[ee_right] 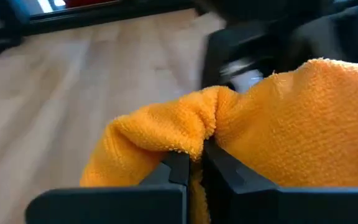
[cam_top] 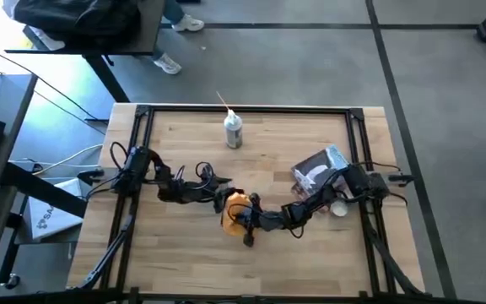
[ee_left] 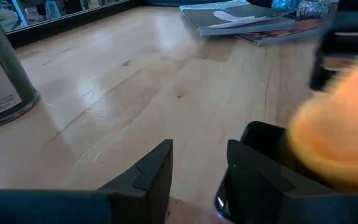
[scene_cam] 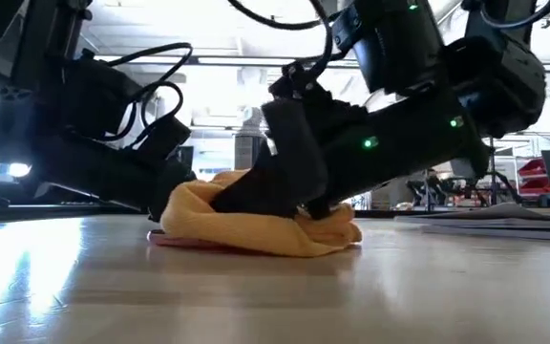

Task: Apply microfiber cloth
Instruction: Wipe the back and front of the cellphone using the orange microfiber cloth

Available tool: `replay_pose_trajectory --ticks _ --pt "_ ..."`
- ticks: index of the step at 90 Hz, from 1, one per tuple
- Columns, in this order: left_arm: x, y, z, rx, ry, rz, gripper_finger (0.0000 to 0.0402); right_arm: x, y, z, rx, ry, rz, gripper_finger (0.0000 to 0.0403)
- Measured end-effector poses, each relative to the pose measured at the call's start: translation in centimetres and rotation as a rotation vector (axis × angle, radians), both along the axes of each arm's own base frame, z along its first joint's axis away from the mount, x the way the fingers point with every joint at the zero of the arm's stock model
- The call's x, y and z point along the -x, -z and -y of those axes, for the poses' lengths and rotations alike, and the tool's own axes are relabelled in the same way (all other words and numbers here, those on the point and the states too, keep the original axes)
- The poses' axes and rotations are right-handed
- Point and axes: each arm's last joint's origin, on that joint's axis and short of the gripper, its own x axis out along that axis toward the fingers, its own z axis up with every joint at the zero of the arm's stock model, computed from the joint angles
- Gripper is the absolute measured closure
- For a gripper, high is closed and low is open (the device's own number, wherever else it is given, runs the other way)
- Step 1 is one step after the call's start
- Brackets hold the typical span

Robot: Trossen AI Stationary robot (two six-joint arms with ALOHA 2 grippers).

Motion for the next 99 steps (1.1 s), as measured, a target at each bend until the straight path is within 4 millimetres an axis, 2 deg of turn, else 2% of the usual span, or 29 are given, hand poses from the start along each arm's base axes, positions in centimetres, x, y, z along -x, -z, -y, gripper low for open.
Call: replay_pose_trajectory --ticks 9,17,30,38,43,59,69,83,99 --pt "0.0 0.0 0.0 -0.001 0.0 0.0 0.0271 0.1 -0.1 -0.3 -0.018 -0.03 0.006 0.0403" --pt "0.0 0.0 0.0 -0.002 -0.003 0.0 0.0271 0.1 -1.0 -0.6 -0.015 -0.033 0.019 0.0403" --pt "0.0 0.0 0.0 -0.004 -0.006 -0.004 0.0271 0.5 -3.5 -0.8 0.094 -0.011 0.036 0.0403" --pt "0.1 0.0 -0.1 -0.007 -0.011 -0.007 0.0271 0.7 -5.9 -0.8 0.164 0.071 0.074 0.0403" --pt "0.1 0.1 -0.1 -0.007 -0.011 -0.007 0.0271 0.7 -6.6 -0.6 0.193 0.107 0.081 0.0403" --pt "0.1 0.1 -0.1 -0.006 -0.011 -0.009 0.0271 0.0 -5.4 0.5 0.167 0.114 0.059 0.0403" --pt "0.0 0.1 -0.1 -0.006 -0.011 -0.008 0.0271 -0.8 -3.5 0.8 0.141 0.089 0.016 0.0403" --pt "0.1 0.1 -0.1 -0.006 -0.012 -0.012 0.0271 -2.1 -2.3 0.0 0.103 -0.006 0.014 0.0403" --pt "0.1 0.1 -0.1 -0.008 -0.014 -0.012 0.0271 -2.1 -2.0 -0.6 0.074 -0.086 -0.003 0.0403"
